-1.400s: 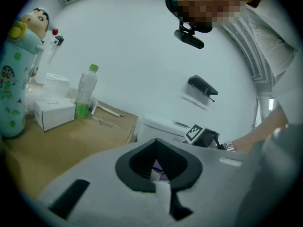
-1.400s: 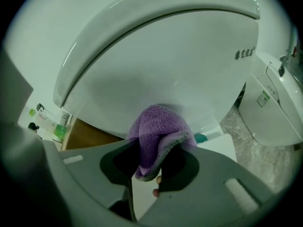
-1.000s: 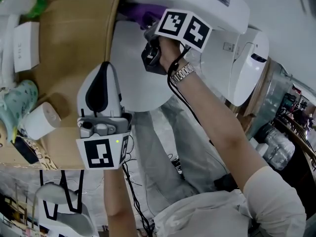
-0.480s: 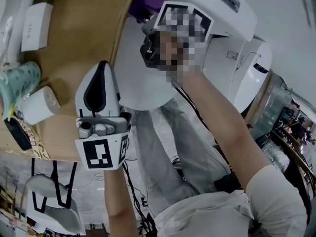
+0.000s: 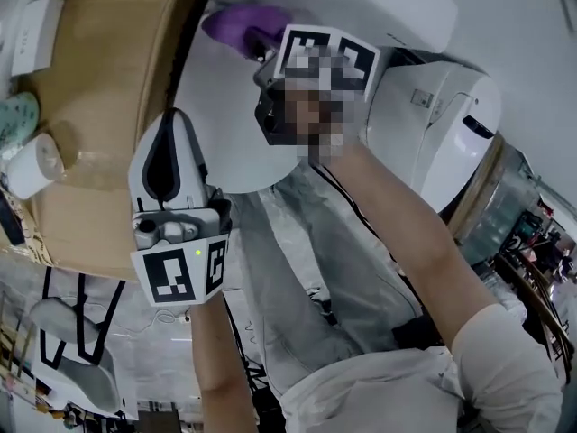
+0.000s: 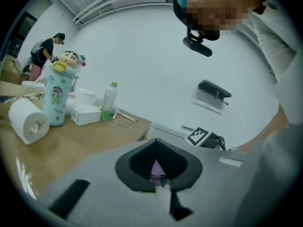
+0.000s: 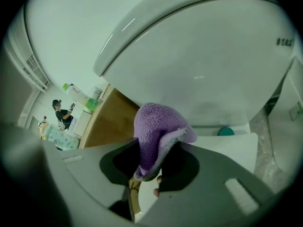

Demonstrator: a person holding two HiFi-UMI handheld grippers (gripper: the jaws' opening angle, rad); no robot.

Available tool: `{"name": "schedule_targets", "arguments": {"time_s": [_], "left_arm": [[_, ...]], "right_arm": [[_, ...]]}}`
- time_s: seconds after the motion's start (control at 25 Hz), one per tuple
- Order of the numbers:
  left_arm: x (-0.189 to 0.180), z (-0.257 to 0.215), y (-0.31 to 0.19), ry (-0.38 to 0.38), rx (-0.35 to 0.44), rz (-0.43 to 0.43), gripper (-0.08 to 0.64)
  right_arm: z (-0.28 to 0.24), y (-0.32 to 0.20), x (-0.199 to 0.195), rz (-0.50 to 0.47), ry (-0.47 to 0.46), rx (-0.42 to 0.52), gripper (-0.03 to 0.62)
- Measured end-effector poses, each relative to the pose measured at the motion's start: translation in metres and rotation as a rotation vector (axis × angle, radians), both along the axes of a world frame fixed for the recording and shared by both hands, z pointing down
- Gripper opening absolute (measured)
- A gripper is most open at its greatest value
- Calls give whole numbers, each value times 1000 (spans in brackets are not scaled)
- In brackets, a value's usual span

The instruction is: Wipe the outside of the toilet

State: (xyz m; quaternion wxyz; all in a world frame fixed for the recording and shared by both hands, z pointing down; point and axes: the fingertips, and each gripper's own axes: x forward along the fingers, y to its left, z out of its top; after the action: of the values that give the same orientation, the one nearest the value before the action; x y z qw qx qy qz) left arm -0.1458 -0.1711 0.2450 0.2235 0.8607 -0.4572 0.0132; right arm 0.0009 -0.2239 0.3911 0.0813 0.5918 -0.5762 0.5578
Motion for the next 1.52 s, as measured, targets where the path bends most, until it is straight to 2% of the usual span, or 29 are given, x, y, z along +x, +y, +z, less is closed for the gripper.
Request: {"name": "schedule_targets", "arguments": {"time_s": [0.16, 0.28, 0.56, 0.8, 1.0, 1.2, 1.52], "left_arm": [[48, 3, 30, 12, -24, 27, 6], [83, 3, 45, 18, -32, 53, 6], [143, 4, 54, 13, -37, 147, 6], [167, 15, 43, -1, -51, 253, 6], [162, 29, 22, -8, -62, 331, 6], [143, 41, -2, -21, -73, 412, 6], [110, 56, -32, 6, -85, 439, 6]], "right_arm": [[10, 57, 41, -16, 16, -60, 101], [18, 90, 83, 10, 44, -94, 101], [40, 139, 179, 195, 95, -159, 101], [66, 154, 229, 372, 107, -209, 101], [82, 140, 240, 452, 142, -214, 101], [94, 121, 226, 491, 158, -230, 101], [114, 97, 193, 513, 167, -255, 101]]}}
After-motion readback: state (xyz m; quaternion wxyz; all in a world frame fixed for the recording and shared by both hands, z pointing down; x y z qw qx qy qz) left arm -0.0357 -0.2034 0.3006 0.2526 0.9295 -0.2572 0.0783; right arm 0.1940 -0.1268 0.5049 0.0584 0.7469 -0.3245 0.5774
